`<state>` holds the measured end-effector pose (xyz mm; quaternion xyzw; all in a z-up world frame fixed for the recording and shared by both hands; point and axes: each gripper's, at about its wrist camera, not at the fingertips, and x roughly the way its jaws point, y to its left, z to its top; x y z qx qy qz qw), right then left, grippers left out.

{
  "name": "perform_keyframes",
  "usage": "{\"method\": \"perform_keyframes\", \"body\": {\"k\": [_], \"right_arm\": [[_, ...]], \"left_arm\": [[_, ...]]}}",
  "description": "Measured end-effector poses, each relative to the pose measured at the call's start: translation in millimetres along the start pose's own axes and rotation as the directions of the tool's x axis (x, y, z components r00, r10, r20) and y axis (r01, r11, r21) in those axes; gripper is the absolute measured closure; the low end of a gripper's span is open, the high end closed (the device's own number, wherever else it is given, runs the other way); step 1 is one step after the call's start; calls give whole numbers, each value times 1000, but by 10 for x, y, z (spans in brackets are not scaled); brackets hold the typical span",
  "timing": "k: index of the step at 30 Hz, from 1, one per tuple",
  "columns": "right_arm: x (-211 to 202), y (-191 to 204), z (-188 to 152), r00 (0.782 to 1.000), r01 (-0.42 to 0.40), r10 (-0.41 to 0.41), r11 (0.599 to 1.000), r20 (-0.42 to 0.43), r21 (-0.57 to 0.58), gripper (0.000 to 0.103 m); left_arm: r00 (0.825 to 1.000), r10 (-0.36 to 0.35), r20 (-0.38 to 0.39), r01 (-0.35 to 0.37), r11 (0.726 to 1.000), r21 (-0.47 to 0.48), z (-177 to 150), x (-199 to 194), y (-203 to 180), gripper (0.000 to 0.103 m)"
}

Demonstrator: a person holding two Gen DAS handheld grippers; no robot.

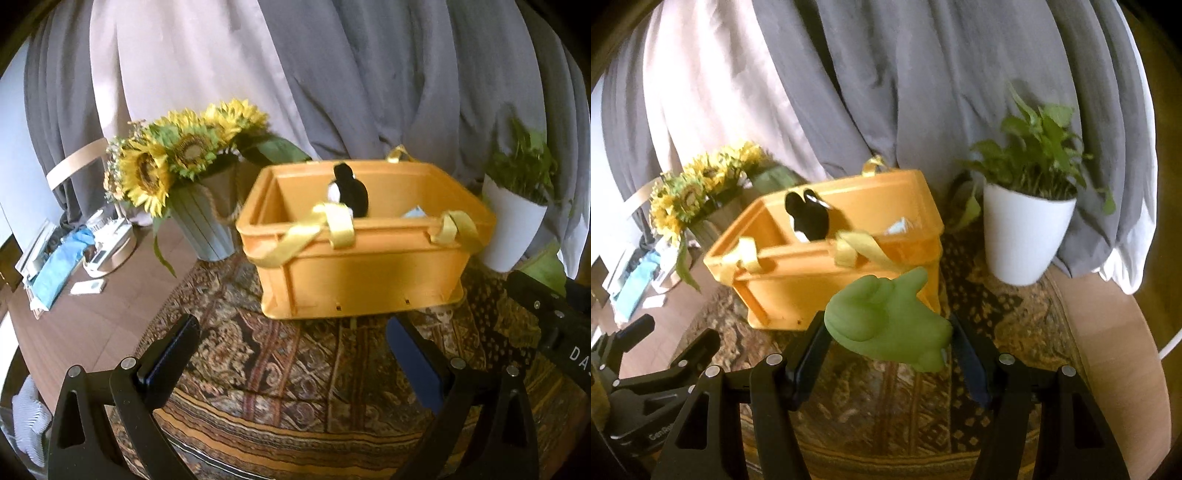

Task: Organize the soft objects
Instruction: 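Lift and carry the green plush with the right tool over the crate, then open the right tool to drop the green plush into the crate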

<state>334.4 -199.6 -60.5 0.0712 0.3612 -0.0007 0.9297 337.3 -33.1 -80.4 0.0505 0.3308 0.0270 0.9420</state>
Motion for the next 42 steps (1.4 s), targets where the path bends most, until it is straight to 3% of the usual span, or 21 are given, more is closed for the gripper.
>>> {"method": "perform_keyframes", "body": {"k": [21, 42], "right_arm": [[-50, 447, 608, 988, 33, -30, 999, 152, -22, 37], [608, 443, 1044, 990, 99, -90, 992, 113, -74, 37]], "left_arm": [[987, -14, 160, 15, 1000, -6, 564, -133, 415, 0], [983, 22, 184, -28, 999, 33, 979, 280, 329, 0]]}}
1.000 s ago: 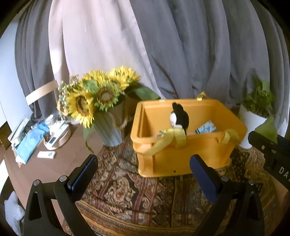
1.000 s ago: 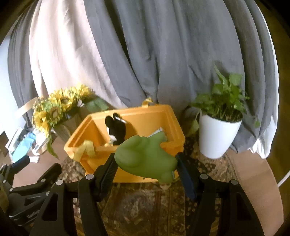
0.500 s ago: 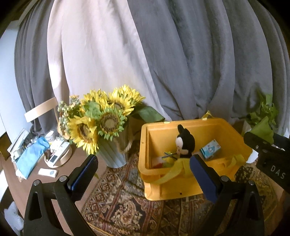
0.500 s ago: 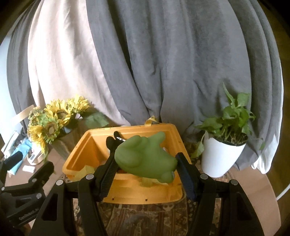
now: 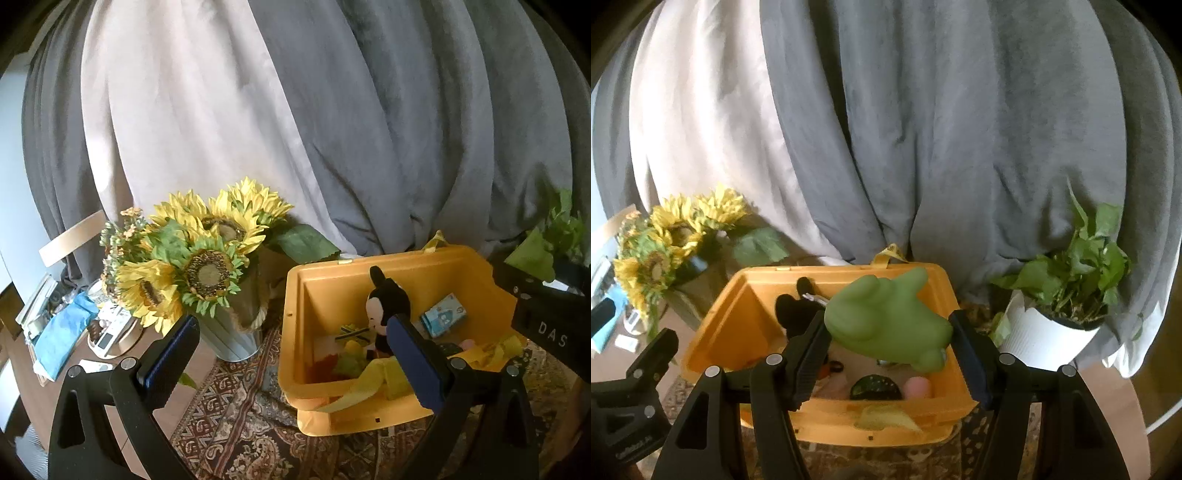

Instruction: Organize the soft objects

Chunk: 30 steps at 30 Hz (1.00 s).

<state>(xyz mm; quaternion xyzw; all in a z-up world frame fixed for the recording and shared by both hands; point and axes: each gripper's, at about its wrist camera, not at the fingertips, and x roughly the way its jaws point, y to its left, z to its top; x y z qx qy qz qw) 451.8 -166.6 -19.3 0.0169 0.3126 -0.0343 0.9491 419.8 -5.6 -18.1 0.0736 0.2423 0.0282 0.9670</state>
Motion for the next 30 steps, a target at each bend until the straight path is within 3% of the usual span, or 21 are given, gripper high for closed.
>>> {"method": "perform_keyframes", "body": {"k": [10, 16, 23, 30], "right_arm": [[440, -11, -35, 993, 0, -1, 1000, -114, -6, 37], [580, -32, -75, 987, 23, -21, 1000, -162, 9, 30], [323, 6, -107, 990, 57, -55, 998, -133, 10, 29], [-265, 59, -238, 993, 87, -82, 994, -90, 63, 29]], "left_arm": [[998, 19, -54, -18, 1000, 20, -28, 298, -56, 0], [997, 25, -68, -21, 999, 48, -59, 391, -90, 0], [998, -6, -65, 9, 999, 39, -74, 328, -11, 0], [998, -60, -23, 61, 997, 47, -95, 14, 117, 0]]}}
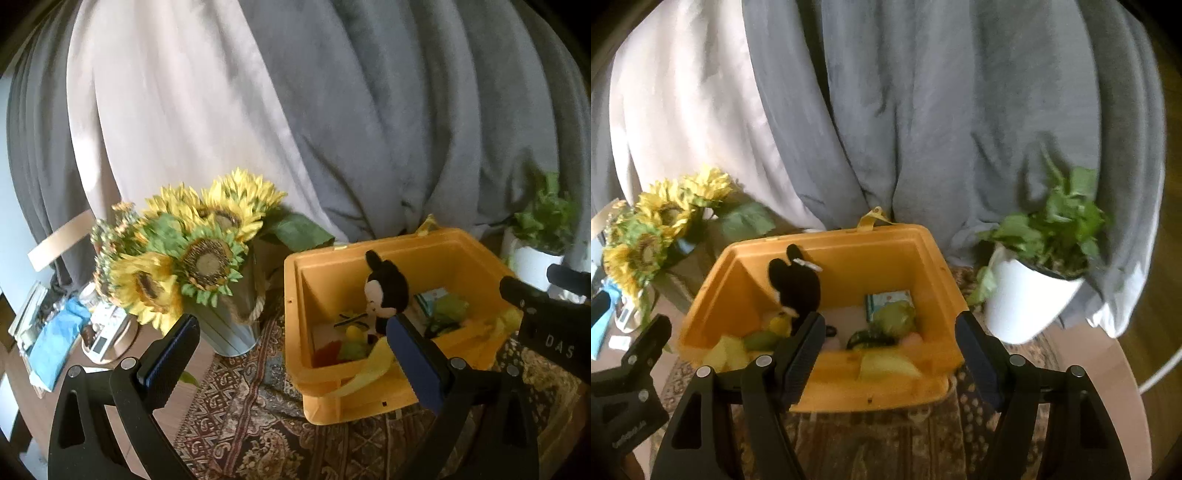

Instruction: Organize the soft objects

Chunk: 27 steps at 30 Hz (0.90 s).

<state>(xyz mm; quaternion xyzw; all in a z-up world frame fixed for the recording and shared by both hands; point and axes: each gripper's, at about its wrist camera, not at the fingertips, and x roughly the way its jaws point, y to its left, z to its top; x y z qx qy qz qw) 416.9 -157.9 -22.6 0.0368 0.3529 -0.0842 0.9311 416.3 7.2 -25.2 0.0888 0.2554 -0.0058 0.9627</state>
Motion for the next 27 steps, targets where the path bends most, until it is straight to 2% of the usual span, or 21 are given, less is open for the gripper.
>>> {"method": "perform_keyframes", "body": {"k": [3, 7, 13, 23, 27], "right_arm": [[-224, 7, -94, 1000, 9, -9, 1000, 14, 17, 29], [-578, 13, -246, 998, 32, -33, 999, 44, 38, 20], [-1041, 18, -428, 994, 54, -58, 997, 88, 48, 20], [-1758, -38, -748, 987, 50, -55, 998, 152, 33, 20], [-1987, -68, -894, 986, 33, -36, 999, 162, 23, 20]], "left_arm": [[998, -28, 49, 28, 1000, 14, -32, -253, 47, 0], [994, -54, 90, 51, 998, 34, -86, -532, 102, 0], [988, -55, 146, 49, 998, 40, -214, -997, 186, 0], [983, -77, 168, 75, 997, 16, -465, -1658, 280, 0], [985, -54, 163, 54, 999, 2, -639, -1933, 294, 0]]}}
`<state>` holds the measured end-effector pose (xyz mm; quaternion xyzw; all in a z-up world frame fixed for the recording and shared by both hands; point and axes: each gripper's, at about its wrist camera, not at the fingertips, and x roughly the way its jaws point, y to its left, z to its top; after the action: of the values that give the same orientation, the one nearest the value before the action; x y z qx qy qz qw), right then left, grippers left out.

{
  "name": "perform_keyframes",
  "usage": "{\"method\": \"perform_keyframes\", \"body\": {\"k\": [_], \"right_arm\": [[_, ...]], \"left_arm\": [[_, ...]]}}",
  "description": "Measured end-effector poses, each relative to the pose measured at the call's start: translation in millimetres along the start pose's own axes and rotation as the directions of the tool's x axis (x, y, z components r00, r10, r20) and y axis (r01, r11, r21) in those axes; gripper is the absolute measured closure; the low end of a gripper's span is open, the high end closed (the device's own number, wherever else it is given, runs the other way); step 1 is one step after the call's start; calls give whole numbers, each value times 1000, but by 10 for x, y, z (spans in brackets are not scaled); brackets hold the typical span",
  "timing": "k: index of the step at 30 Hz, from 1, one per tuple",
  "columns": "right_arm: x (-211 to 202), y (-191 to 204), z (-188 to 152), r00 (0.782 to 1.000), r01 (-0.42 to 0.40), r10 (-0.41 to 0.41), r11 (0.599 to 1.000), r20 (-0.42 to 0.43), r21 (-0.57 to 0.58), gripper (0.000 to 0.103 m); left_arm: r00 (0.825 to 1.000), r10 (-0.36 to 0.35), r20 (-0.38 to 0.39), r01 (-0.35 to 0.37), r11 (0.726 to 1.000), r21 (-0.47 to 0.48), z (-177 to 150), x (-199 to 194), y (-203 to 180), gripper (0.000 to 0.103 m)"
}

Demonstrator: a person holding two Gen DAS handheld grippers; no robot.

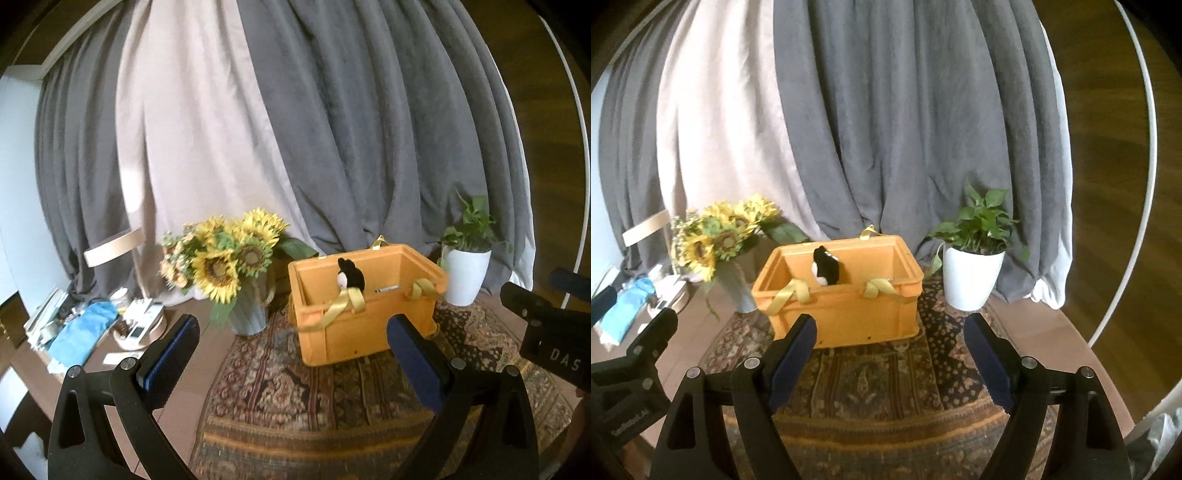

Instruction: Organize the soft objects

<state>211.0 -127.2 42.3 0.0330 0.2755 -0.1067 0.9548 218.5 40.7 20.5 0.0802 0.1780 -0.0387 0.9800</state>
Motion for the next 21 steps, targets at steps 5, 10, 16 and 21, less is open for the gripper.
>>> {"method": "perform_keyframes", "body": {"k": [5, 10, 16, 21], "right_arm": [[-337, -39, -217, 1000, -24, 24, 1000, 0, -4, 18], [-689, -78, -437, 999, -37, 37, 999, 6, 2, 15], [-1012, -130, -612, 999, -50, 50, 999, 10, 0, 13], [-1214, -160, -687, 998, -56, 56, 998, 22, 2, 12]], "left_arm": [[1000, 6, -15, -6, 1000, -15, -185, -362, -15, 0], [1000, 8, -19, -8, 1000, -16, -360, -733, -27, 0], [1000, 1, -20, -1, 1000, -27, -510, -1095, -30, 0], [1000, -11, -12, 11, 999, -35, -568, -1307, -31, 0]]}}
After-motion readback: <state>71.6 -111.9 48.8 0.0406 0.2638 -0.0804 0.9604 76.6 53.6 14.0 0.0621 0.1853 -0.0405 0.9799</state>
